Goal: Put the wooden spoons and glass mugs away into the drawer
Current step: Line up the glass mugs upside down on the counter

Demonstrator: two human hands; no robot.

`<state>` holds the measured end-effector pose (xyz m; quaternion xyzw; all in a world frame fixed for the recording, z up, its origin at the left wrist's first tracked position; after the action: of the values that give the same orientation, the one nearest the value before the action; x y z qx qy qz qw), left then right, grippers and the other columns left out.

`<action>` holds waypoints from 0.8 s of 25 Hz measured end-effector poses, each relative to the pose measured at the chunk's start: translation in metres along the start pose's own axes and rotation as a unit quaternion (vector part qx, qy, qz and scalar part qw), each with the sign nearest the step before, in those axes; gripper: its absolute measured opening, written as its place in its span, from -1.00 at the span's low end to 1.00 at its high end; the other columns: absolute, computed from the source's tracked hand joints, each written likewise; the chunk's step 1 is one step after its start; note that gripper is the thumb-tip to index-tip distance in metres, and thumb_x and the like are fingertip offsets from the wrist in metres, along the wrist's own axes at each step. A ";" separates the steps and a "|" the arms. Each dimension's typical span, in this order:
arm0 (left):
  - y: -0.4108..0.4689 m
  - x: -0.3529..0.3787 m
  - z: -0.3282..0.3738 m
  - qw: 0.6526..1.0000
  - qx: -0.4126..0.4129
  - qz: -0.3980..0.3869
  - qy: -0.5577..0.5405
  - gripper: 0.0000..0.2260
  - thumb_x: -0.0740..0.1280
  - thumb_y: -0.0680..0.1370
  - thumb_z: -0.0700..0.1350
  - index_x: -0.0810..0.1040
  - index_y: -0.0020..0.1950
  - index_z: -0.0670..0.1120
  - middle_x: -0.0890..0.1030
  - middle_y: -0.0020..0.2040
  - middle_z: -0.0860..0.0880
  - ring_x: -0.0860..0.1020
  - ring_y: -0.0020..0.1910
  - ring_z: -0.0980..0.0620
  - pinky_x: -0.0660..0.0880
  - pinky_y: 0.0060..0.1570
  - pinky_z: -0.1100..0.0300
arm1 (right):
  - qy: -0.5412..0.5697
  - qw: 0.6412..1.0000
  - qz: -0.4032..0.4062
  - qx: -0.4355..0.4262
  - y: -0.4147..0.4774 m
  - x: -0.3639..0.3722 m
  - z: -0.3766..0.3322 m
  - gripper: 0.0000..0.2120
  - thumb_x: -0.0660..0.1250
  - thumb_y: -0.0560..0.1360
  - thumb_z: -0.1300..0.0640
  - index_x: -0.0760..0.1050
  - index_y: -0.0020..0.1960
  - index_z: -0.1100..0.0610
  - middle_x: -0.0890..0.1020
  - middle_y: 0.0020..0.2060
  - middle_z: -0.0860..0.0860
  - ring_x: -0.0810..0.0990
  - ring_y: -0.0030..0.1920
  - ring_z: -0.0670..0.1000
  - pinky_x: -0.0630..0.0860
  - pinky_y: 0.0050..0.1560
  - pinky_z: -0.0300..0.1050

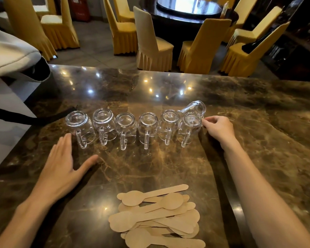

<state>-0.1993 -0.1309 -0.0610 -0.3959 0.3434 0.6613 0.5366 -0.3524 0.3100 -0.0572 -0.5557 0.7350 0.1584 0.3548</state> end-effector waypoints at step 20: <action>-0.025 0.012 0.021 0.986 -0.047 0.048 0.150 -0.20 -0.03 0.46 0.36 0.13 0.52 -0.16 0.11 0.55 -0.12 0.04 0.53 -0.03 -0.11 0.49 0.06 | 0.464 0.844 -0.180 0.198 -0.013 0.043 0.001 -0.87 0.38 0.49 0.17 0.56 -0.18 0.24 0.65 -0.47 0.02 0.58 -0.50 -0.14 0.59 -0.35 -0.35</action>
<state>-0.1792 -0.1022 -0.0628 -0.4985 0.4069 0.6349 0.4276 -0.3457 0.2757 -0.0858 -0.6049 0.7166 -0.3335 0.0968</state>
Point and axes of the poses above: each hand's wrist, its own y-axis towards the middle knuckle, its own x-axis out of the palm, z = x × y, the point moved 10 cm from there along y, towards the middle knuckle
